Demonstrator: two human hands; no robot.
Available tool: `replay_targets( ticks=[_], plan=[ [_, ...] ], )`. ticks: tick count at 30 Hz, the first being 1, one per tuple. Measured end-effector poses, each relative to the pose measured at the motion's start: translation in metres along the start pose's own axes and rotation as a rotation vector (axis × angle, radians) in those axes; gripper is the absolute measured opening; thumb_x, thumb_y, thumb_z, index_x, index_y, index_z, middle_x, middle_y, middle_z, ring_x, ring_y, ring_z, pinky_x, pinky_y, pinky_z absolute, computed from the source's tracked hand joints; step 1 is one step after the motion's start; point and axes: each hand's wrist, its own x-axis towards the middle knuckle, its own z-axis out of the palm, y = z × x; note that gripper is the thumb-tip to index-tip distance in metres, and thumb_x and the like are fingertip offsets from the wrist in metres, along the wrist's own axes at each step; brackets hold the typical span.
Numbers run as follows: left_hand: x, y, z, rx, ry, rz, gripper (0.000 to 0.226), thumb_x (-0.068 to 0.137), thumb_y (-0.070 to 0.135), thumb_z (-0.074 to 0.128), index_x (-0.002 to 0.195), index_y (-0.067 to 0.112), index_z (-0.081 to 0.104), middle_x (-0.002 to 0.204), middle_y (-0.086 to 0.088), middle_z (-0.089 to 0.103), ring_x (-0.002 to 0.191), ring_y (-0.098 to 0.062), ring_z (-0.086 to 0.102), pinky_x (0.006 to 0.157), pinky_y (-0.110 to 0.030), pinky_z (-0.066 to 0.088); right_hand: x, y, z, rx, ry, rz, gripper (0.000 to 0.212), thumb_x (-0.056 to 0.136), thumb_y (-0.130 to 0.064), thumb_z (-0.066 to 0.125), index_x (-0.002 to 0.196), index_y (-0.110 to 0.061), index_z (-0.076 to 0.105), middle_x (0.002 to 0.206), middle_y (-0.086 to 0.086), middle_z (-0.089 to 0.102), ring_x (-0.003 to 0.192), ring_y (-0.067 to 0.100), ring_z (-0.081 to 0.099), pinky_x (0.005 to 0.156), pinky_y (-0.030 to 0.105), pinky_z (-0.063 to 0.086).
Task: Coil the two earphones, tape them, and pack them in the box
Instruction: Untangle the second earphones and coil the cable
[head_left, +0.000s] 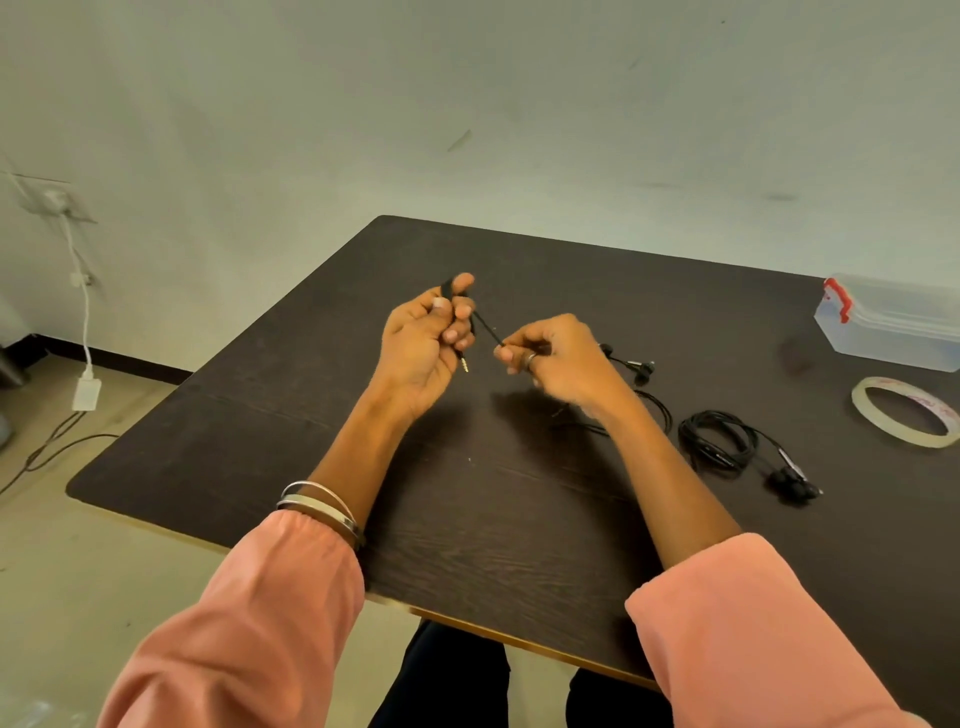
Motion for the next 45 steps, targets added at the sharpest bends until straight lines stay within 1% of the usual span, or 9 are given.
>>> replay_targets(
  ticks=[5,8,12,17,21,28,34,40,45],
  plan=[
    [0.003,-0.001,-0.006,0.138,0.199,0.121,0.025,0.101,-0.003,0.035,0.121,-0.002,0.05,0.081,-0.006,0.064,0.06,-0.009,0.055,0.062,-0.021,0.05,-0.009,-0.018,0.011,-0.149,-0.34,-0.049,0.014,0.094,-0.007,0.058,0.104,-0.009,0.068,0.077,0.004,0.067,0.054,0.005,0.06,0.049,0.019,0.051],
    [0.004,-0.006,-0.007,0.353,0.188,0.171,0.024,0.1,-0.005,0.035,0.12,0.002,0.047,0.09,-0.009,0.067,0.075,-0.014,0.068,0.073,-0.025,0.056,-0.013,-0.025,0.009,-0.152,-0.402,-0.035,0.018,0.096,0.001,0.052,0.105,-0.004,0.066,0.079,0.007,0.066,0.056,0.01,0.066,0.052,0.027,0.057],
    [0.003,-0.013,-0.006,0.624,0.087,0.138,0.028,0.1,-0.004,0.037,0.124,0.008,0.044,0.1,-0.01,0.069,0.09,-0.016,0.071,0.083,-0.028,0.057,-0.018,-0.032,-0.008,-0.152,-0.34,-0.071,0.014,0.094,-0.002,0.055,0.096,-0.003,0.068,0.078,0.01,0.068,0.045,0.011,0.059,0.041,0.019,0.045],
    [-0.001,-0.018,-0.004,1.003,-0.193,0.091,0.032,0.099,-0.003,0.04,0.128,0.003,0.049,0.101,-0.005,0.07,0.09,-0.008,0.068,0.092,-0.024,0.052,-0.015,-0.027,-0.026,-0.097,-0.107,-0.106,0.012,0.09,-0.015,0.066,0.082,-0.012,0.073,0.065,0.004,0.067,0.041,0.006,0.049,0.046,0.02,0.043],
    [-0.009,-0.016,0.004,0.912,-0.428,0.019,0.03,0.102,-0.001,0.029,0.121,0.006,0.051,0.087,-0.004,0.068,0.067,-0.01,0.062,0.072,-0.02,0.049,-0.014,-0.022,-0.036,-0.038,0.039,-0.128,0.01,0.084,-0.019,0.074,0.081,-0.009,0.075,0.063,-0.001,0.066,0.043,-0.001,0.052,0.046,0.008,0.036],
    [-0.017,-0.012,0.011,0.742,-0.506,-0.144,0.029,0.103,0.005,0.031,0.127,0.006,0.048,0.072,0.001,0.054,0.052,-0.003,0.039,0.057,-0.021,0.04,-0.008,-0.01,-0.034,0.192,0.234,-0.137,0.014,0.074,-0.015,0.082,0.075,-0.005,0.073,0.066,0.004,0.072,0.046,0.011,0.059,0.042,0.02,0.04],
    [-0.017,-0.011,0.009,0.395,-0.511,-0.196,0.03,0.101,0.008,0.033,0.123,0.001,0.053,0.073,-0.005,0.053,0.049,-0.003,0.034,0.05,-0.017,0.033,-0.005,-0.001,-0.027,0.307,0.357,-0.061,0.009,0.083,0.0,0.071,0.077,-0.007,0.072,0.058,-0.006,0.066,0.041,0.003,0.051,0.037,0.016,0.035],
    [-0.013,-0.005,0.009,0.111,-0.39,-0.1,0.035,0.101,0.005,0.028,0.128,-0.009,0.046,0.075,-0.002,0.057,0.048,-0.002,0.038,0.052,-0.017,0.036,-0.003,0.001,-0.007,0.353,0.215,-0.023,0.018,0.096,-0.01,0.057,0.082,-0.013,0.068,0.065,0.005,0.06,0.039,0.01,0.045,0.035,0.018,0.031],
    [-0.006,-0.002,0.004,0.011,-0.094,-0.008,0.033,0.103,0.004,0.028,0.127,-0.005,0.047,0.086,-0.002,0.065,0.057,-0.007,0.046,0.058,-0.02,0.044,-0.006,-0.003,0.009,-0.046,-0.141,-0.113,0.013,0.095,-0.006,0.056,0.101,-0.007,0.068,0.078,0.003,0.068,0.052,0.004,0.056,0.05,0.022,0.047]
  ],
)
